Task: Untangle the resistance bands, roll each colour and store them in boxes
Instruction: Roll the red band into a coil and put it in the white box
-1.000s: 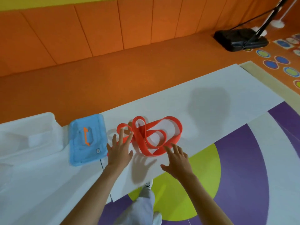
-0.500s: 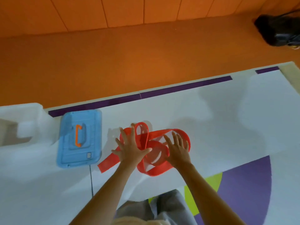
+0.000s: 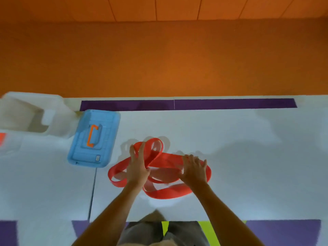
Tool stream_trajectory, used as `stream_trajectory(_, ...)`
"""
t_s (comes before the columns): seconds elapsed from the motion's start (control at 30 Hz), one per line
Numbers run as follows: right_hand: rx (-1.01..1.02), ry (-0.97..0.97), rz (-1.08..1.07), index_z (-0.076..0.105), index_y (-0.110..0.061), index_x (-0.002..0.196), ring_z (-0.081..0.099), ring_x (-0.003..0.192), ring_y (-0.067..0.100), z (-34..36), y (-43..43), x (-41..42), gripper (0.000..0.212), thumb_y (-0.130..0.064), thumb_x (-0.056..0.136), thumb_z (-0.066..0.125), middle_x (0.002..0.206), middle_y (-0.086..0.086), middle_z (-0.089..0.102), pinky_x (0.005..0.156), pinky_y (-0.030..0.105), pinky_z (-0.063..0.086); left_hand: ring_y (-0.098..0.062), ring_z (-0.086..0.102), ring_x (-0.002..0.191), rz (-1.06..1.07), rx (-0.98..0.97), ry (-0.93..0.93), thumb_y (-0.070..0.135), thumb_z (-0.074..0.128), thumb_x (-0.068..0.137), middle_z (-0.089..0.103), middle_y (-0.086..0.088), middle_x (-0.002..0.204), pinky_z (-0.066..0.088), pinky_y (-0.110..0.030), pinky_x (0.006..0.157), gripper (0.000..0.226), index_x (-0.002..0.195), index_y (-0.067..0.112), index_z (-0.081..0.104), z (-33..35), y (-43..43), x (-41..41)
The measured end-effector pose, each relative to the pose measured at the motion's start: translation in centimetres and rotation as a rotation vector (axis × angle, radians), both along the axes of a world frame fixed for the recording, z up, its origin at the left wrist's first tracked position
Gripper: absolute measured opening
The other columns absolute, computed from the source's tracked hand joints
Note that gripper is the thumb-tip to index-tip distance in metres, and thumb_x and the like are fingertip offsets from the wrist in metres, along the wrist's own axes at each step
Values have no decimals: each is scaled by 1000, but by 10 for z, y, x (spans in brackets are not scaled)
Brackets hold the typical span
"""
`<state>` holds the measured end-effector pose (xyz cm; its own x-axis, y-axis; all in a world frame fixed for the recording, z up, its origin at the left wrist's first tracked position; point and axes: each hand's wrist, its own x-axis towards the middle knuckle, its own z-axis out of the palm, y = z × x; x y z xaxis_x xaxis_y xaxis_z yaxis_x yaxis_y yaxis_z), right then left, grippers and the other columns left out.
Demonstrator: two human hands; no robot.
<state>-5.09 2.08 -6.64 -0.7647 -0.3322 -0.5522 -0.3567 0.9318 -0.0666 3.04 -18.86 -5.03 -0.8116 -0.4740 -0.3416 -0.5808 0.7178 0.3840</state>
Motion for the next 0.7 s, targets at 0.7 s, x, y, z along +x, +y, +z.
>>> stream_trajectory(0.7,-145,-48,-136,64,-14,128,56,123,33,18,0,13,51,-56,102,52,124,8,61,100,47,50,-9,62,124,187,340,370,-13,61,69,51,6,147,57,-34,93,86,137,39,63,35,13,64)
